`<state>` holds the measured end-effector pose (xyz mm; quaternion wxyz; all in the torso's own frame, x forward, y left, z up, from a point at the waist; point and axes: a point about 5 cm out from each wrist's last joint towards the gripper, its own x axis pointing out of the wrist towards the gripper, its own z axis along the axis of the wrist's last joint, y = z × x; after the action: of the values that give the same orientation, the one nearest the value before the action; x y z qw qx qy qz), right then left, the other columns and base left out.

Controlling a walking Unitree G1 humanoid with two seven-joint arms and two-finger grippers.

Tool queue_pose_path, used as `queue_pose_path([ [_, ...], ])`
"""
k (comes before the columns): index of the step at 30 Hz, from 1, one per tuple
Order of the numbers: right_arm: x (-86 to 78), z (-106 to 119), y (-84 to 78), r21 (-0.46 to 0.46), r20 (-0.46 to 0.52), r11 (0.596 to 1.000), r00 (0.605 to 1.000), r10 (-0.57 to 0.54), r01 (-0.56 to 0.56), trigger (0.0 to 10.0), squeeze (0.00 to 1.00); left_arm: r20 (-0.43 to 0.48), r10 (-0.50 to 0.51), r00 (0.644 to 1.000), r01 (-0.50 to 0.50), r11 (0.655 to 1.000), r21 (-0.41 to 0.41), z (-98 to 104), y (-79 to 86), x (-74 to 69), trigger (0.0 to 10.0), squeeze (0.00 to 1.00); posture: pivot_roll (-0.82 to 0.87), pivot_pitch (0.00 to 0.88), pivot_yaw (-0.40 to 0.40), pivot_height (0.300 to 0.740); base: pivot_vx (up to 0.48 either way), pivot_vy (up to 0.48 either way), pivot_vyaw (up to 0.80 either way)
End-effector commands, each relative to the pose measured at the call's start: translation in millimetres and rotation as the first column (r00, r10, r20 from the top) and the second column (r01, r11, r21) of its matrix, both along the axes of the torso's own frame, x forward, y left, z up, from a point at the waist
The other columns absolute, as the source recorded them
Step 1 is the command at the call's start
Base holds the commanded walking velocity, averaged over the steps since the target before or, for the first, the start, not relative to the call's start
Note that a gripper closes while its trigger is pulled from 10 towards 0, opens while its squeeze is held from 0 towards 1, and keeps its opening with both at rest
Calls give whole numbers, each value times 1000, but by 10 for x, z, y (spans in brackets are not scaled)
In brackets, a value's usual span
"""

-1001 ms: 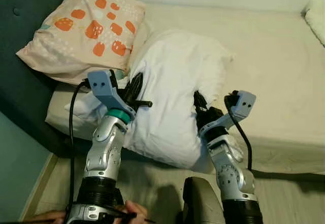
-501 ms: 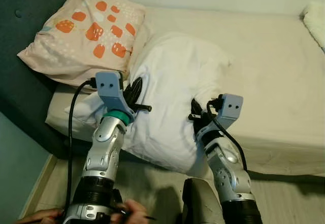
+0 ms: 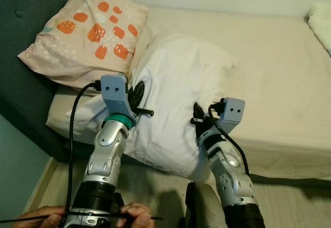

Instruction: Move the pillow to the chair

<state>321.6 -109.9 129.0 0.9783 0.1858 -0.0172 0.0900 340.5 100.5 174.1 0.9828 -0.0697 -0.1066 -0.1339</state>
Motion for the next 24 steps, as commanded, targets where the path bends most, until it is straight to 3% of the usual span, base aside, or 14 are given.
queue_pose_path([
  [1, 10, 67, 153, -9, 38, 999, 998, 52, -52, 10000, 0, 20, -43, 999, 43, 999, 19, 1, -114, -36, 10000, 0, 13, 0, 48, 572, 0, 0, 0],
  [10, 0, 44, 173, 1, 35, 999, 998, 50, -51, 10000, 0, 11, -48, 999, 48, 998, 29, -26, -143, -50, 10000, 0, 8, 0, 53, 572, 0, 0, 0],
  [24, -8, 27, 169, 11, 39, 999, 998, 43, -44, 10000, 0, 6, -47, 999, 47, 998, 32, -36, -138, -52, 10000, 0, 12, 0, 60, 622, 0, 0, 0],
])
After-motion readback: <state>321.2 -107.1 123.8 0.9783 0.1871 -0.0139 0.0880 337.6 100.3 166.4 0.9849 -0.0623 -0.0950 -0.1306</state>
